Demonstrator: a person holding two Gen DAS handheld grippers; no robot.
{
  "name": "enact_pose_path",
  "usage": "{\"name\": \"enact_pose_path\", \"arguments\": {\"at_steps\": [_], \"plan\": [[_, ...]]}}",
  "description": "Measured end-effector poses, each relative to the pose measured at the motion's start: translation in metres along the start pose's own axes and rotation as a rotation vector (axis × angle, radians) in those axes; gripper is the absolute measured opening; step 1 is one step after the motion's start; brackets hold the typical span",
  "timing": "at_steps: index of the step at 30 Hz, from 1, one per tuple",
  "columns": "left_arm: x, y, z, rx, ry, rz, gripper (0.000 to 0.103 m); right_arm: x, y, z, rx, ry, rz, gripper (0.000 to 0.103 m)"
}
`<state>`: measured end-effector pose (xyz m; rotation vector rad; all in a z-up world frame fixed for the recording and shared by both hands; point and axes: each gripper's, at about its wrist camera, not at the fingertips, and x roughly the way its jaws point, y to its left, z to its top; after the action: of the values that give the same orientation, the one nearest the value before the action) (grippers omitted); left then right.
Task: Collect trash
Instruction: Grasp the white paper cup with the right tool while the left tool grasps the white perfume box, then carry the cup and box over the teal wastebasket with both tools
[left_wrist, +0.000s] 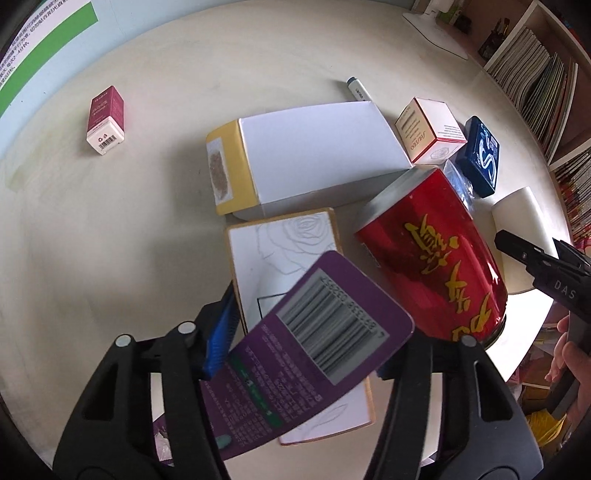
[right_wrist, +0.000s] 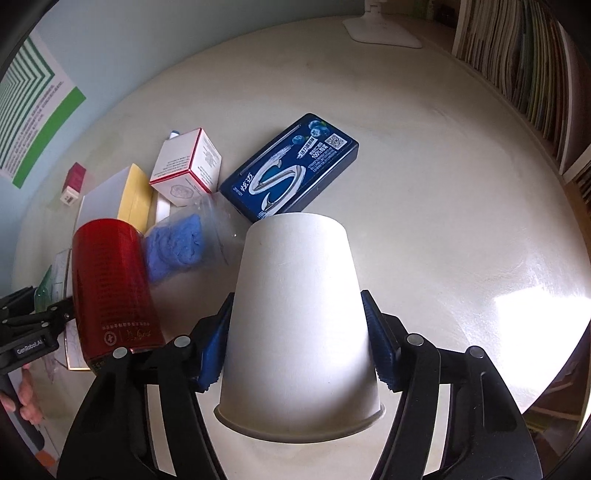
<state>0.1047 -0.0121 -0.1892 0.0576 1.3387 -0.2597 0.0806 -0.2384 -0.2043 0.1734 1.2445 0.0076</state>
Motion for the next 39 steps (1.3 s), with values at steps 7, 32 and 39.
{"name": "enact_pose_path", "arguments": {"at_steps": [7, 32, 39], "plan": [[-0.022, 0.006, -0.001, 0.006, -0.038, -0.065, 0.046, -0.016, -0.001, 0.003, 0.024, -0.050, 0.041, 0.058], [-0.172, -0.032, 0.014, 0.165, -0.356, -0.142, 0.046, -0.131, -0.008, -0.006, 0.040, -0.315, 0.077, 0.058], [-0.169, -0.104, 0.006, 0.328, -0.338, -0.205, 0.046, -0.171, -0.059, -0.050, 0.171, -0.380, 0.015, 0.058]]}}
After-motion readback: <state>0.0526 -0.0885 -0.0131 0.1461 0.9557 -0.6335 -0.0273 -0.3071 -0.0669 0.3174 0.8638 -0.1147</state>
